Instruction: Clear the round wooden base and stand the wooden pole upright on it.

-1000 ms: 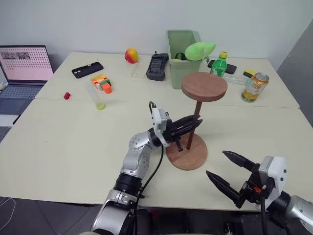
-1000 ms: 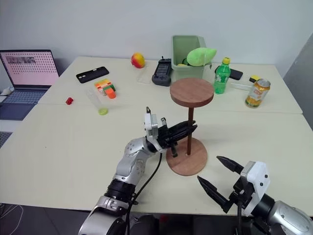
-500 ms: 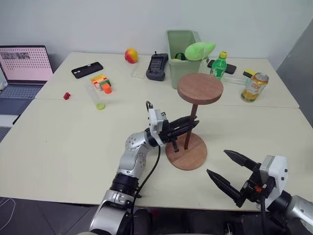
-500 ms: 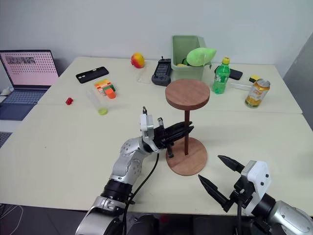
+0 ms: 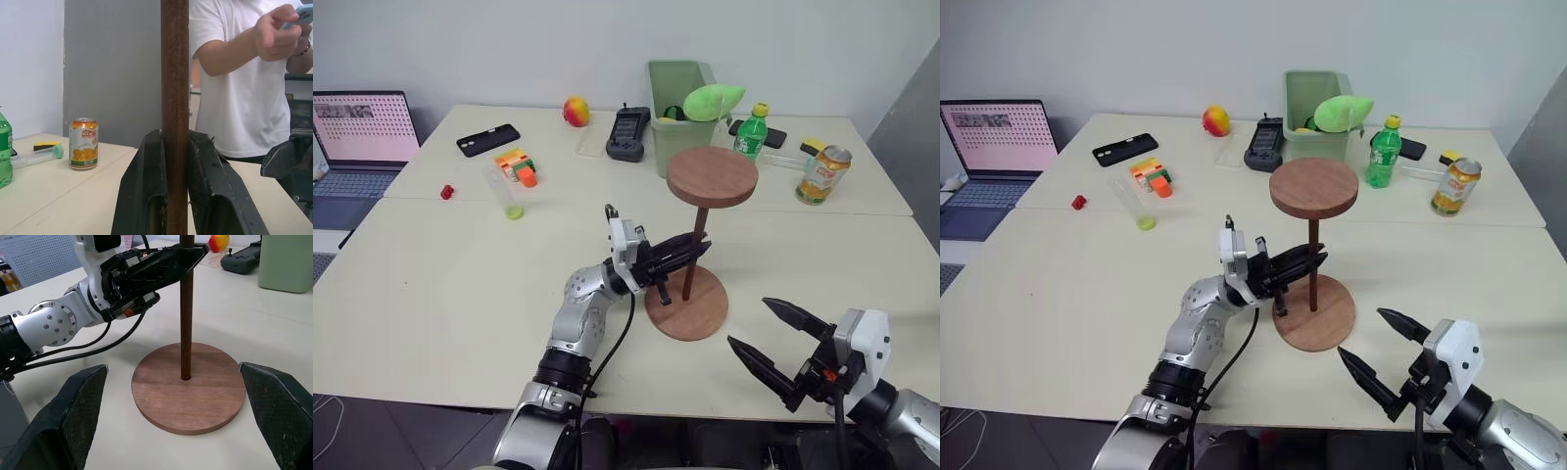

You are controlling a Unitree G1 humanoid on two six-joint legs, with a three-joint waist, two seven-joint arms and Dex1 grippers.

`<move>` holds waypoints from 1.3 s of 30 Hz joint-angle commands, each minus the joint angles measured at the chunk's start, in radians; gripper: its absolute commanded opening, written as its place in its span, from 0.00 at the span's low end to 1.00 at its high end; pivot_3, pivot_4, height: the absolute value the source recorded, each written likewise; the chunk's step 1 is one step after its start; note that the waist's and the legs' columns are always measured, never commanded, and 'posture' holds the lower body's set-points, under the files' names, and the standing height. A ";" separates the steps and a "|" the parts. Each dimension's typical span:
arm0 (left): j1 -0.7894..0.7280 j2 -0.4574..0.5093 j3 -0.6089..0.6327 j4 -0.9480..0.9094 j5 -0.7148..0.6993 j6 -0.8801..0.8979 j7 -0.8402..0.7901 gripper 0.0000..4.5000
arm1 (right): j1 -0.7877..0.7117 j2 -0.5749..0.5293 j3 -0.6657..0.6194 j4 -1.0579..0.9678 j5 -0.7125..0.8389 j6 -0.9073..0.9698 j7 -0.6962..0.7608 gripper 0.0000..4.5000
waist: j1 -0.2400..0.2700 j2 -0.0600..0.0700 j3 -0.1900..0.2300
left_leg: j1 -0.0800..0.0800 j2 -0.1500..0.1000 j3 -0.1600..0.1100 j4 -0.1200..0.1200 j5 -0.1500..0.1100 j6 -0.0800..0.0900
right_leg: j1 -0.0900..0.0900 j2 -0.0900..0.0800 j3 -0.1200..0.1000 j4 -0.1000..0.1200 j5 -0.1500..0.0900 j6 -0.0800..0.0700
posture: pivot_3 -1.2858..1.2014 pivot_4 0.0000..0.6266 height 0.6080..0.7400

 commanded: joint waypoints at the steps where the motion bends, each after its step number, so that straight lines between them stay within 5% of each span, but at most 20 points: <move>1: 0.010 0.001 -0.013 -0.014 0.008 0.002 -0.007 0.06 | 0.003 -0.007 -0.005 -0.060 0.013 -0.001 -0.003 1.00 | 0.000 0.000 0.000 | 0.000 0.000 0.000 0.000 0.000 0.000 | 0.000 0.000 0.000 0.000 0.000 0.000 | 0.52 0.24 1.00; 13: 0.032 0.002 -0.030 -0.046 0.003 0.018 -0.014 0.06 | 0.086 -0.024 -0.014 -0.032 -0.018 -0.016 0.027 1.00 | 0.000 0.000 0.000 | 0.000 0.000 0.000 0.000 0.000 0.000 | 0.000 0.000 0.000 -0.001 0.000 0.000 | 0.52 0.24 1.00; 39: -0.012 0.003 -0.013 0.061 0.030 -0.071 -0.009 0.06 | -0.132 -0.036 0.171 0.125 -0.243 -0.149 0.148 1.00 | 0.000 0.000 0.000 | 0.001 -0.002 -0.001 -0.001 0.000 0.000 | 0.003 -0.001 -0.001 -0.004 0.000 0.000 | 0.52 0.24 1.00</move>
